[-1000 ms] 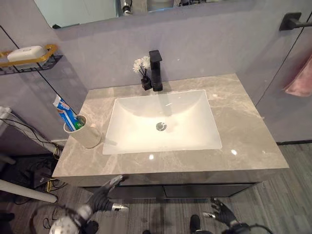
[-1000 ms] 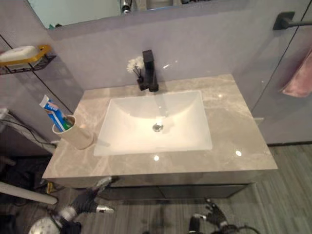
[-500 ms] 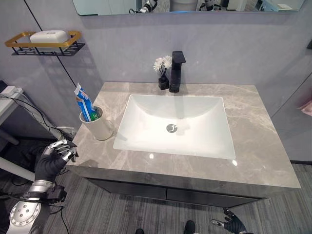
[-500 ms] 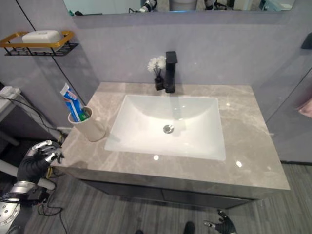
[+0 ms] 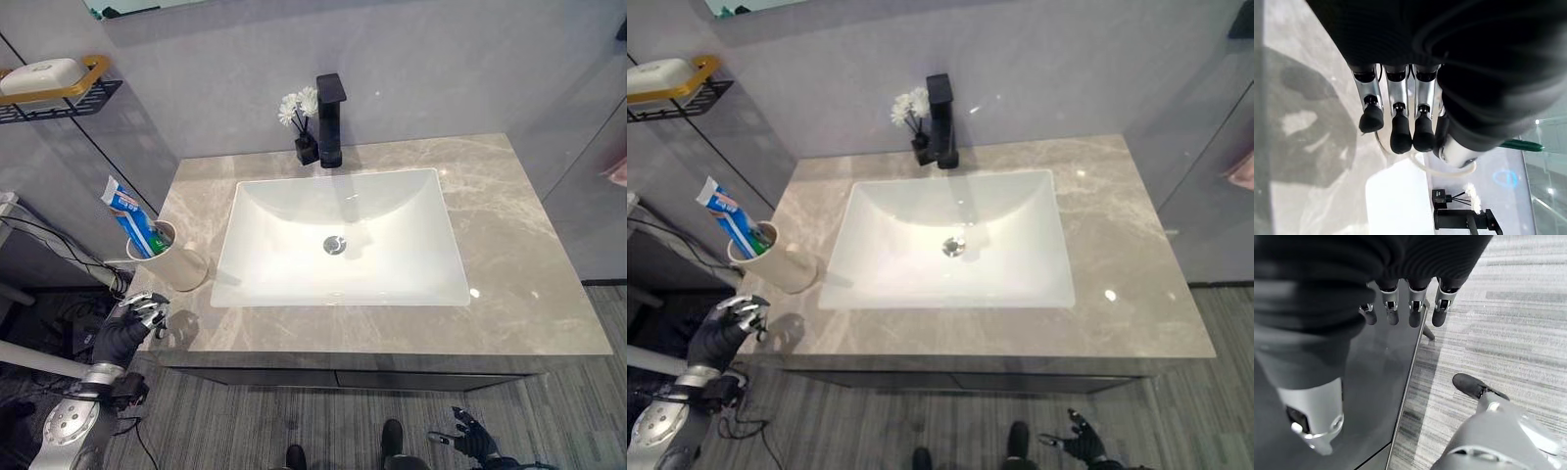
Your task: Put brush and paste in cup on sink, flatten towel.
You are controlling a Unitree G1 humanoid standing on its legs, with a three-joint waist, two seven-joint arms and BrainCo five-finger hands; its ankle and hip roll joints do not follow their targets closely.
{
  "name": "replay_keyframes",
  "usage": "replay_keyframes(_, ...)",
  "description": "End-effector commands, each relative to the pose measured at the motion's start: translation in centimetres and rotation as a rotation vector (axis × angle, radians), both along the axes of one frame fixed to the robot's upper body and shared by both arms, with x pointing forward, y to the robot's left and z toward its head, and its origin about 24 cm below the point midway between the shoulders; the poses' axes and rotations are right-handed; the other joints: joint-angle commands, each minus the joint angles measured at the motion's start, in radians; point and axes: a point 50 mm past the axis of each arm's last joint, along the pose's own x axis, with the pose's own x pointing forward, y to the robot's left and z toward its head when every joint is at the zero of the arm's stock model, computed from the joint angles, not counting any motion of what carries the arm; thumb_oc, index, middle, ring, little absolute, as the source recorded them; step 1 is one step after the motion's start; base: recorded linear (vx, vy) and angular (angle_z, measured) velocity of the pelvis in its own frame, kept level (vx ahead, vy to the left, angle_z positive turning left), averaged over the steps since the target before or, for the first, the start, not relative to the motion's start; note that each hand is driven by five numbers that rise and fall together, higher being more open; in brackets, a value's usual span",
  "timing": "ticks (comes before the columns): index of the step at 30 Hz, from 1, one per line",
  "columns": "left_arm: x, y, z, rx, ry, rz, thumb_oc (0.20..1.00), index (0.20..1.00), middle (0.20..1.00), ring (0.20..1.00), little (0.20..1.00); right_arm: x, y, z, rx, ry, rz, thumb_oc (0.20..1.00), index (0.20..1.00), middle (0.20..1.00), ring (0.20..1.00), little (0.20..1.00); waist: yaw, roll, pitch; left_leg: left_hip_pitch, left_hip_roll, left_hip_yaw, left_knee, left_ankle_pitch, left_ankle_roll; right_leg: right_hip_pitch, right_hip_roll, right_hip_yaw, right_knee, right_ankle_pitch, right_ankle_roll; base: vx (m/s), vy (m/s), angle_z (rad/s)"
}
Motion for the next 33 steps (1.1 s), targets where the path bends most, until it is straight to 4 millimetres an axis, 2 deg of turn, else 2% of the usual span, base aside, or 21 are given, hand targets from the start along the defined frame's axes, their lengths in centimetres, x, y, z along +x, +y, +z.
replay_keyframes(1, 0.5, 1.4, 2.1, 0.065, -0.056, 0.001, 0.200, 0.200, 0.200, 0.200, 0.200, 1.9, 0.9, 0.5, -0.003, -0.063, 0.050, 1.000, 1.000, 1.000, 1.000, 1.000, -0.025, -0.073, 0.010, -0.051, -0.024, -0.006, 0.001, 0.070, 0.001, 0.109, -0.054, 0.037, 0.026, -0.012, 0.062, 0.02, 0.012, -0.11)
replay_keyframes(9, 0.9, 1.5, 2.2, 0.094, -0.044, -0.003, 0.200, 0.200, 0.200, 0.200, 0.200, 2.3, 1.1, 0.7, -0.018, -0.065, 0.099, 1.000, 1.000, 1.000, 1.000, 1.000, -0.033, -0.076, 0.026, -0.057, -0.025, -0.004, 0.001, 0.069, 0.002, 0.101, -0.052, 0.046, 0.020, -0.010, 0.063, 0.01, 0.001, -0.02)
replay_keyframes(17, 1.0, 2.8, 2.3, 0.146, -0.040, 0.058, 0.200, 0.200, 0.200, 0.200, 0.200, 2.6, 0.9, 0.9, -0.035, -0.069, 0.115, 1.000, 1.000, 1.000, 1.000, 1.000, -0.032, -0.084, 0.038, -0.061, -0.023, -0.003, 0.001, 0.067, 0.003, 0.098, -0.051, 0.048, 0.016, -0.010, 0.064, 0.01, 0.000, -0.01)
replay_keyframes(23, 1.4, 2.5, 2.6, 0.142, -0.064, 0.054, 0.200, 0.200, 0.200, 0.200, 0.200, 2.3, 0.4, 0.7, -0.022, -0.076, 0.024, 1.000, 1.000, 1.000, 1.000, 1.000, -0.035, -0.089, 0.044, -0.064, -0.024, 0.001, 0.001, 0.064, 0.003, 0.093, -0.051, 0.049, 0.014, -0.009, 0.065, 0.00, 0.000, 0.00)
replay_keyframes(33, 1.9, 2.4, 2.5, 0.134, -0.084, 0.083, 0.200, 0.200, 0.200, 0.200, 0.200, 2.2, 0.5, 0.6, -0.029, -0.069, 0.021, 1.000, 1.000, 1.000, 1.000, 1.000, -0.044, -0.094, 0.049, -0.064, -0.024, 0.011, 0.001, 0.059, 0.003, 0.084, -0.049, 0.064, 0.013, -0.007, 0.064, 0.00, 0.000, 0.00)
